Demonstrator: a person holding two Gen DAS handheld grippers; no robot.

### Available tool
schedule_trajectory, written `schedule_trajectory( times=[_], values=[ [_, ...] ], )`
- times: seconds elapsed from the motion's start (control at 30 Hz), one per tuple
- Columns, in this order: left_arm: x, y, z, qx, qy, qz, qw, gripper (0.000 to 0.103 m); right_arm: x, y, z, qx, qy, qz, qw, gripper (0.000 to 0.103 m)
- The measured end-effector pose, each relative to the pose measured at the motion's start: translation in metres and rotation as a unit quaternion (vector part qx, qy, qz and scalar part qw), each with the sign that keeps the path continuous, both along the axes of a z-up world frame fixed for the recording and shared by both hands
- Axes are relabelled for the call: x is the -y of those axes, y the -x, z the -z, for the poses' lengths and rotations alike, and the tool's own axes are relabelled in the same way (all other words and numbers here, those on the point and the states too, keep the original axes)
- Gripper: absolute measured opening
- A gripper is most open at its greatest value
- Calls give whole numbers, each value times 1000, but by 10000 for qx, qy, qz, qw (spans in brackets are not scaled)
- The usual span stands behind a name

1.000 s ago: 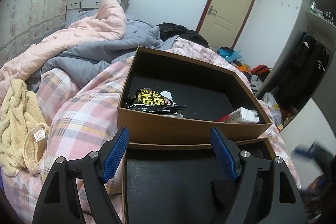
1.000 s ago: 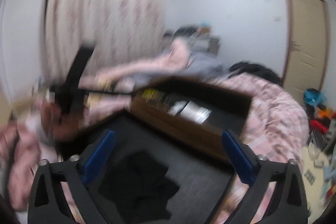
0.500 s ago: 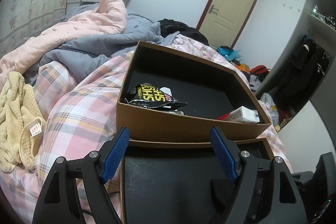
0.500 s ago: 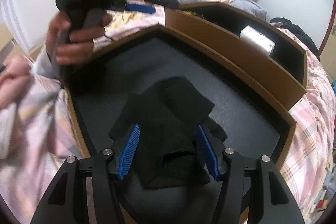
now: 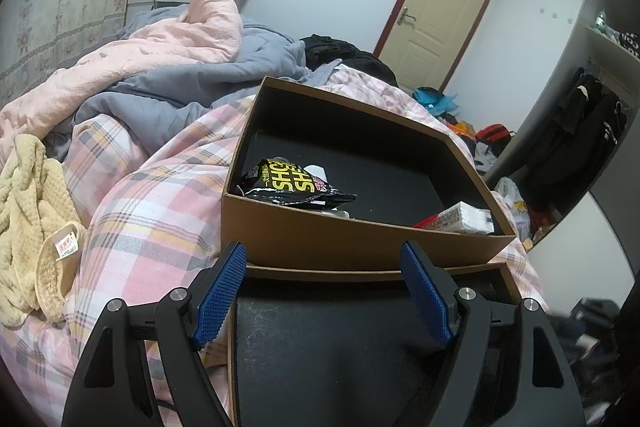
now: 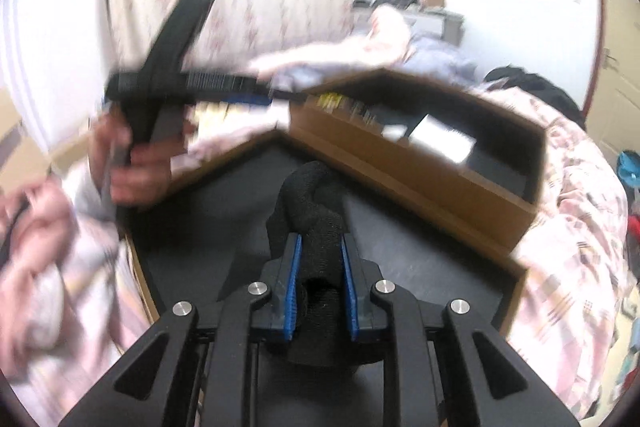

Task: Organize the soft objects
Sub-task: 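Lift the black cloth and lower it into the other compartment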

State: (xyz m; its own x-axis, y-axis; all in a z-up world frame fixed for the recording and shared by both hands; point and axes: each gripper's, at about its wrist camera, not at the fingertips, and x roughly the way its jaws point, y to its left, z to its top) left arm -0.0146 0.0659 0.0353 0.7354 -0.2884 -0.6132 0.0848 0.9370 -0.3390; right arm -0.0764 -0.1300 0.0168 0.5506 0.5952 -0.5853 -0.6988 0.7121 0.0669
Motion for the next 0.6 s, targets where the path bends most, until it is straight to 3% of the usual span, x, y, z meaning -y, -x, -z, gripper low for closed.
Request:
schedule_trajectory(
  times=[0.33, 0.47, 0.6],
  values=[
    [1, 0, 1, -1, -20, 7, 10000, 77, 12, -2, -22, 422, -991, 497, 9929, 15],
    [1, 0, 1, -2, -34, 9, 10000, 77, 19, -19, -29, 447, -1582, 1078, 9805, 15],
    [2, 0, 1, -2, -38, 4, 10000, 77, 19, -45, -27, 560, -1631, 1638, 9713, 15]
  ],
)
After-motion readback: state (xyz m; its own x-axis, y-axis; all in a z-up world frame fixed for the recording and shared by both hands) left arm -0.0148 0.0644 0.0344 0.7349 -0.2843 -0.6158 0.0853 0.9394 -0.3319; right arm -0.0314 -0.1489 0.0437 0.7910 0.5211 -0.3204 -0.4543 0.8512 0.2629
